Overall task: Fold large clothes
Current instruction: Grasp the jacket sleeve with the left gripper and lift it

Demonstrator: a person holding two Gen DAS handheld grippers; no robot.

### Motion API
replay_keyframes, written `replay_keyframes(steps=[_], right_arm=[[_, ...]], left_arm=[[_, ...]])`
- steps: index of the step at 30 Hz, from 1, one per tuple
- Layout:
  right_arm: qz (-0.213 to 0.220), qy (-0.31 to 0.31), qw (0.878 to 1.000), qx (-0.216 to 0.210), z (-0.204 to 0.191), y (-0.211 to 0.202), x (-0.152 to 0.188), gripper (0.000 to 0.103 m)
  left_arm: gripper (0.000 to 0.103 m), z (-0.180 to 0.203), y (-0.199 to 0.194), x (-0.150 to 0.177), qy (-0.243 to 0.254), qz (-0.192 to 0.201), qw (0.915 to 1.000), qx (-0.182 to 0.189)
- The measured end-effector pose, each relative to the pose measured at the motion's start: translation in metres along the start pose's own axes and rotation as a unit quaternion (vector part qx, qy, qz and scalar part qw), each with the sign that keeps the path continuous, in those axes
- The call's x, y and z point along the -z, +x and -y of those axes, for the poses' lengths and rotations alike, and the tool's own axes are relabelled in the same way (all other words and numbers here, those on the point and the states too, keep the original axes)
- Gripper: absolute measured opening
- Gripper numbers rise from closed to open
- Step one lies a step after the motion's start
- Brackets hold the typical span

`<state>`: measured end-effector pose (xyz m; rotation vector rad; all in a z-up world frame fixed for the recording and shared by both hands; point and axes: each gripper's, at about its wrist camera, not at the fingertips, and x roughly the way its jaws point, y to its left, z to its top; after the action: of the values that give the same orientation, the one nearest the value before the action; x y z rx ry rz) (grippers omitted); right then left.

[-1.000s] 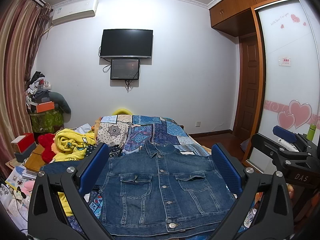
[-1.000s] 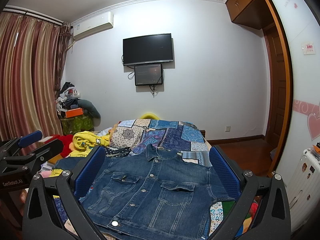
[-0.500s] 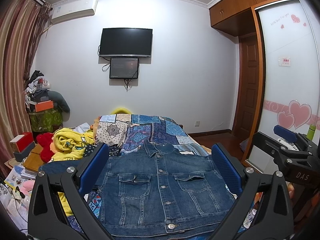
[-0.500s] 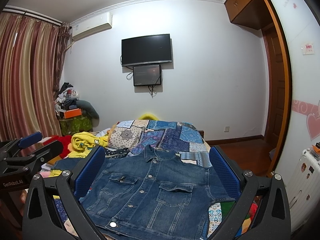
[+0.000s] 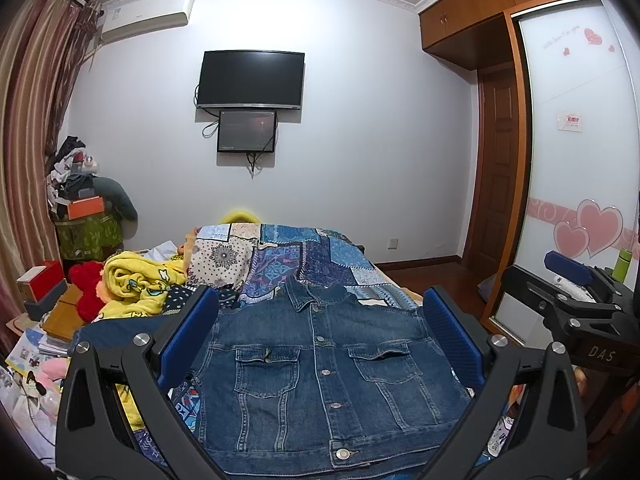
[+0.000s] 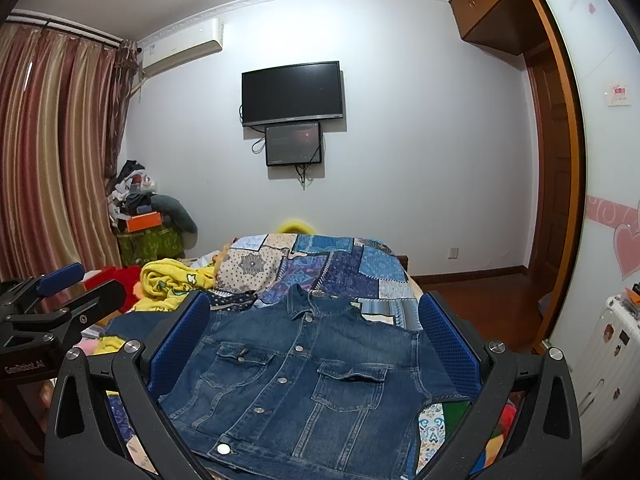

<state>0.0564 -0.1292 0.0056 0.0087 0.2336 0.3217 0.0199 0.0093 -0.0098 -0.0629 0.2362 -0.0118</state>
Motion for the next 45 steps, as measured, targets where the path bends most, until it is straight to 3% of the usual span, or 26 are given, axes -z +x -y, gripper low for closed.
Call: replay_keyframes(steps=[6,16,21,27,31,37,40,45], right_arm=[[-0.015,-0.004,1.000,0.002,-0.002,0.012,0.001,0.103],[-0.066,-0.008,0.998,-0.002,-0.011,0.063,0.009,0.103],[-0.116,0.005,0.993,-0.008,-0.005,0.104,0.024,0.103],[-0.201,0.017,0.979,0.012,0.004,0.168,0.057,0.103],[-0.276,0.045,0.959,0.032,0.016,0.209,0.085,0.103],[-0.368,0.117,0.921,0.060,0.040,0.246,0.117,0.103],[-0.371,0.121,0.916,0.087,0.046,0.251,0.120,0.103],[-0.364,0.082,0.919,0.125,0.050,0.254,0.114,0.103]], left_arm=[[0.103,-0.011,0.012,0.001,-0.011,-0.008,0.9999,0.002],[0.103,-0.071,0.060,0.012,-0.054,-0.043,0.9962,-0.054],[0.103,-0.114,0.091,0.028,-0.063,-0.060,0.9916,-0.096],[0.103,-0.183,0.136,0.061,-0.094,-0.120,0.9812,-0.118],[0.103,-0.231,0.164,0.090,-0.124,-0.168,0.9684,-0.137],[0.103,-0.308,0.201,0.142,-0.216,-0.243,0.9368,-0.130],[0.103,-0.343,0.216,0.165,-0.258,-0.264,0.9215,-0.120],[0.103,-0.397,0.236,0.194,-0.341,-0.287,0.8883,-0.110]])
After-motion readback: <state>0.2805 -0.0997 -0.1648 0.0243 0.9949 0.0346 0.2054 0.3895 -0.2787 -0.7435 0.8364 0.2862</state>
